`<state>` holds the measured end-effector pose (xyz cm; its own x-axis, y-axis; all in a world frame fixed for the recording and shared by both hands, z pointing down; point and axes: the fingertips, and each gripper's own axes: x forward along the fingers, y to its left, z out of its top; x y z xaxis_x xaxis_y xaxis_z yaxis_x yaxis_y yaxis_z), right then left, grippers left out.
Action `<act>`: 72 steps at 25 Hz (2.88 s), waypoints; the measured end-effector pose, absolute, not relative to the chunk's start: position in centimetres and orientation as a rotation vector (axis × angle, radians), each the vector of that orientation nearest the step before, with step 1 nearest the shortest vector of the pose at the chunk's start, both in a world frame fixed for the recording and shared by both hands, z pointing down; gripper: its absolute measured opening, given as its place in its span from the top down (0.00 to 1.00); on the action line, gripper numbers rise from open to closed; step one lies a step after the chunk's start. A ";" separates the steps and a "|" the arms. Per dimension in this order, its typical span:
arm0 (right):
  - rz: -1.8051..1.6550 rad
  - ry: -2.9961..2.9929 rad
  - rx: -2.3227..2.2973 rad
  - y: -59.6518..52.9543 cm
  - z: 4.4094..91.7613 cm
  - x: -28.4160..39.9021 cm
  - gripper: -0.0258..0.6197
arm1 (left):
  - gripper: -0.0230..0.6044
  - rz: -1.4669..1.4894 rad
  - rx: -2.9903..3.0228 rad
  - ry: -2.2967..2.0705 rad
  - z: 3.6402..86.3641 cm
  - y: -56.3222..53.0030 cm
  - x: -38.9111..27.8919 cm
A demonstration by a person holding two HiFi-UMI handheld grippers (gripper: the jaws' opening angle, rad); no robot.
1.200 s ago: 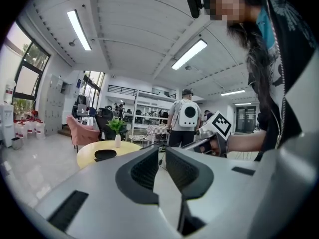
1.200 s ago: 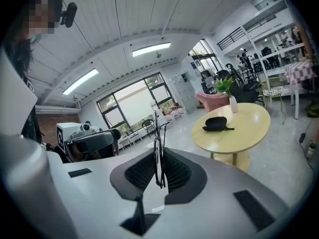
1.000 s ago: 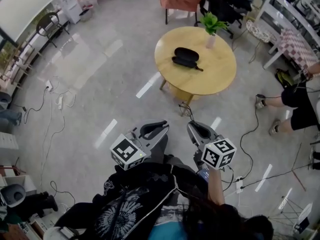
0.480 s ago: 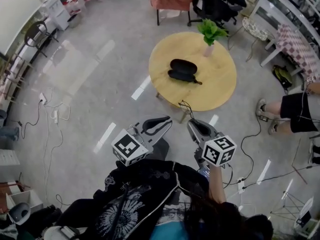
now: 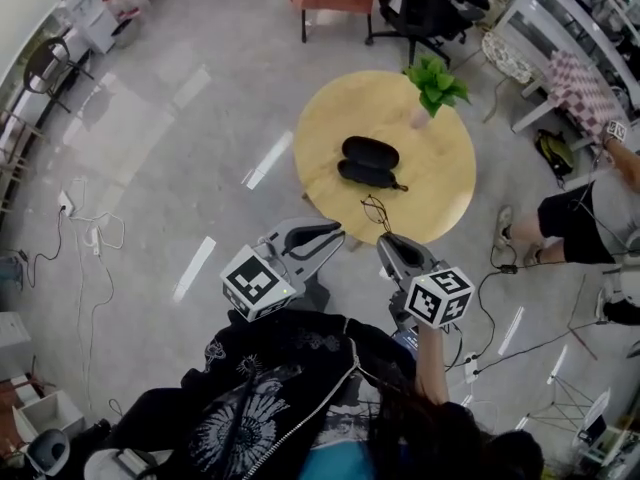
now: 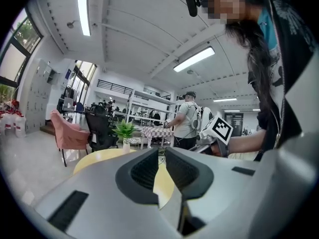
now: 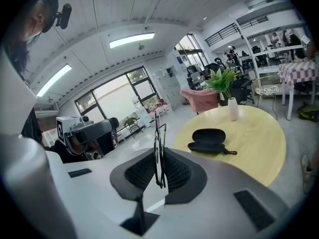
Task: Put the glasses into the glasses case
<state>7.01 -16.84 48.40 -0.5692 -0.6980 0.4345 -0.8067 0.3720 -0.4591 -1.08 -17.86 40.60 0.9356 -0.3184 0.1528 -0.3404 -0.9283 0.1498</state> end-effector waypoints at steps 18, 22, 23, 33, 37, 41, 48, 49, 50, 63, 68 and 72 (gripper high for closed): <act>0.984 -2.382 1.336 -24.5 50.2 7.4 0.87 | 0.90 0.197 2.896 -0.467 41.3 -24.4 -2.4; 0.962 -2.387 1.270 -26.5 50.5 9.0 0.87 | 0.90 0.191 2.898 -0.519 40.7 -24.9 -1.9; 0.957 -2.390 1.249 -27.1 50.6 9.4 0.87 | 0.90 0.187 2.895 -0.540 40.7 -25.2 -1.7; 0.957 -2.384 0.940 -31.6 54.5 12.4 0.87 | 0.90 0.173 2.842 -0.713 41.0 -27.4 1.6; 0.955 -2.383 0.779 -32.8 56.6 12.5 0.87 | 0.90 0.189 2.827 -0.762 41.2 -27.7 2.8; 1.006 -2.367 0.623 -33.9 59.1 11.9 0.87 | 0.90 0.199 2.797 -0.832 41.4 -28.2 3.2; 1.064 -2.273 0.435 -35.8 63.4 10.8 0.87 | 0.90 0.208 2.749 -0.958 41.7 -29.0 3.1; 1.067 -2.257 0.417 -35.9 63.7 10.6 0.87 | 0.90 0.209 2.741 -0.975 41.8 -29.1 3.0; 1.075 -2.242 0.398 -36.1 63.9 10.5 0.87 | 0.90 0.210 2.734 -0.990 41.8 -29.1 2.9; 1.124 -2.088 0.274 -35.4 67.5 10.0 0.87 | 0.90 0.240 2.660 -1.118 42.1 -29.3 1.6; 1.109 -2.030 0.275 -34.8 69.3 10.5 0.87 | 0.90 0.254 2.653 -1.130 42.5 -29.4 1.4; 1.019 -2.032 0.339 -35.2 70.3 10.9 0.87 | 0.90 0.289 2.627 -1.171 42.1 -29.6 0.6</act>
<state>10.86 -35.23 70.27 -0.6288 0.1140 0.7692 -0.5484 0.6362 -0.5427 0.57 -29.62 42.13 0.6572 -0.6998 0.2799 -0.7496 -0.6456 0.1461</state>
